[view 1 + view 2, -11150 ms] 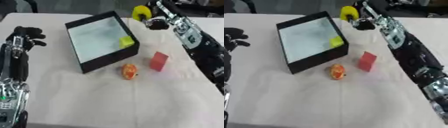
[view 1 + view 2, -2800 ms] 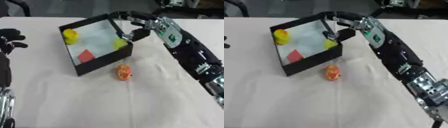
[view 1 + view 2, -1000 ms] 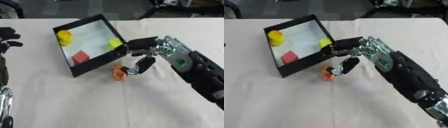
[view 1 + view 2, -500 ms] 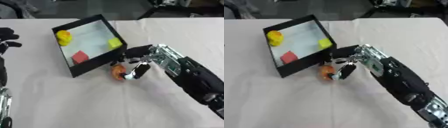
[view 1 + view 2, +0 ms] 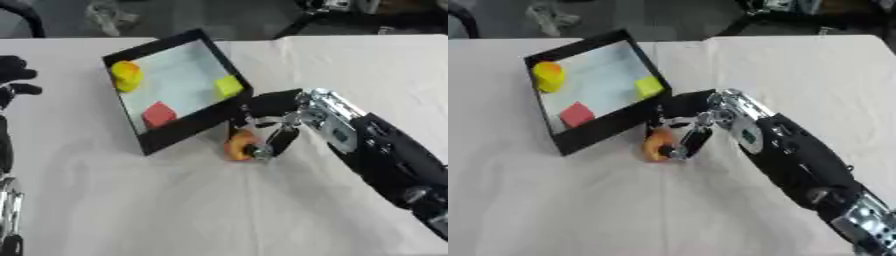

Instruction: Pick up objects on the table and place them in the box.

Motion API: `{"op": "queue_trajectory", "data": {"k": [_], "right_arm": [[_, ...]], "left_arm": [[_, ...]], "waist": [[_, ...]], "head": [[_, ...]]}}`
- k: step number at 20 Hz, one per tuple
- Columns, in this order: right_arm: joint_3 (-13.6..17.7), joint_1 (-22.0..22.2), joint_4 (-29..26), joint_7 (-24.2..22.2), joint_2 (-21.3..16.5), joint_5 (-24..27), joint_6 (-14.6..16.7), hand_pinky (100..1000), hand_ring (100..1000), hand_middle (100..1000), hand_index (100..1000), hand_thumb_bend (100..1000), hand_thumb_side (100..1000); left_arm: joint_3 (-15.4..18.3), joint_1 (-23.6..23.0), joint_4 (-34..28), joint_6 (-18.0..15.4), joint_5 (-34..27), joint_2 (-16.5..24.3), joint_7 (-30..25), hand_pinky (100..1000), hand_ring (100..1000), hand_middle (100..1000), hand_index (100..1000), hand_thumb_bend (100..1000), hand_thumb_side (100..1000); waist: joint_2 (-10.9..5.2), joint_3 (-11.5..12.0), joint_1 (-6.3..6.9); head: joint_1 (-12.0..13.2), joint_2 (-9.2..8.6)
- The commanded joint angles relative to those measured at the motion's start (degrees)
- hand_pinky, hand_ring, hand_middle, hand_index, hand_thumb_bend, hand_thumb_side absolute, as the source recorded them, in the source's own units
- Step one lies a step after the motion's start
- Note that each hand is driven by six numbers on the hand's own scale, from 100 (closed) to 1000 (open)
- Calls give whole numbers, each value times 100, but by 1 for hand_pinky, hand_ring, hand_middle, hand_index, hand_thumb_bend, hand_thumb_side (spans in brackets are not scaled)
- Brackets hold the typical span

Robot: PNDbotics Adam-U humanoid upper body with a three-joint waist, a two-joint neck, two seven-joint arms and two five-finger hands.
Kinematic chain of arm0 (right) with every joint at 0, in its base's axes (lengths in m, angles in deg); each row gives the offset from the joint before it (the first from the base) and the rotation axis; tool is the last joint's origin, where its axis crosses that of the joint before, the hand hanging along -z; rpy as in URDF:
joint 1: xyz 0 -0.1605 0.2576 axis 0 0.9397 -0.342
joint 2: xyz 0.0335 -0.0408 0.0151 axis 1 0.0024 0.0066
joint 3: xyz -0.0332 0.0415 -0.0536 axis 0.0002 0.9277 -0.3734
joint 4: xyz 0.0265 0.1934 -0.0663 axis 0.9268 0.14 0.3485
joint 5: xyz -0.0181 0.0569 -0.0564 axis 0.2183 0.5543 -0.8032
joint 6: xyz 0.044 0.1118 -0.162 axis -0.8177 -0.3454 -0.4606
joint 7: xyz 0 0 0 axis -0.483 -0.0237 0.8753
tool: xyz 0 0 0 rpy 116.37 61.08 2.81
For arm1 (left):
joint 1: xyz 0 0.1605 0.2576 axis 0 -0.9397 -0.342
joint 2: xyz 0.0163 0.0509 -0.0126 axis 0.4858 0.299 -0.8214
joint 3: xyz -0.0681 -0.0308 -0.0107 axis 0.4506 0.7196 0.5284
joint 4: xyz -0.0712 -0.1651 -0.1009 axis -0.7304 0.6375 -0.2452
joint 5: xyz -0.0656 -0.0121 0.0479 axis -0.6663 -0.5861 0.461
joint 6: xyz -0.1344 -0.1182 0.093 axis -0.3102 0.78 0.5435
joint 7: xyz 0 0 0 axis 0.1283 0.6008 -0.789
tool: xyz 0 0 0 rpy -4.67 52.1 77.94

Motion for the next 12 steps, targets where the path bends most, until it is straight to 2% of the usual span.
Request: {"op": "queue_trajectory", "data": {"k": [1,6,9,12], "right_arm": [[167,-107,-267,233,-328,260,-66,850,837,655,419,100,237],[326,-278,-684,281,-675,1108,-384,846,833,631,375,100,219],[360,-444,-679,-26,-762,1617,-549,848,835,623,368,100,217],[422,-663,-435,-437,-751,1902,-644,854,839,622,392,100,219]], "left_arm": [[44,40,-90,-4,13,102,19,543,616,589,658,100,894],[37,39,-93,-7,12,102,19,543,616,589,659,100,894],[18,45,-95,-10,12,86,1,543,616,589,659,100,894],[-5,68,-104,-20,7,47,-27,544,616,589,659,100,893]], "waist": [[-182,-10,-4],[-192,5,-10],[-192,47,-11],[-182,121,-6]], "head": [[-13,-10],[-28,-10],[-70,-10],[-125,-10]]}}
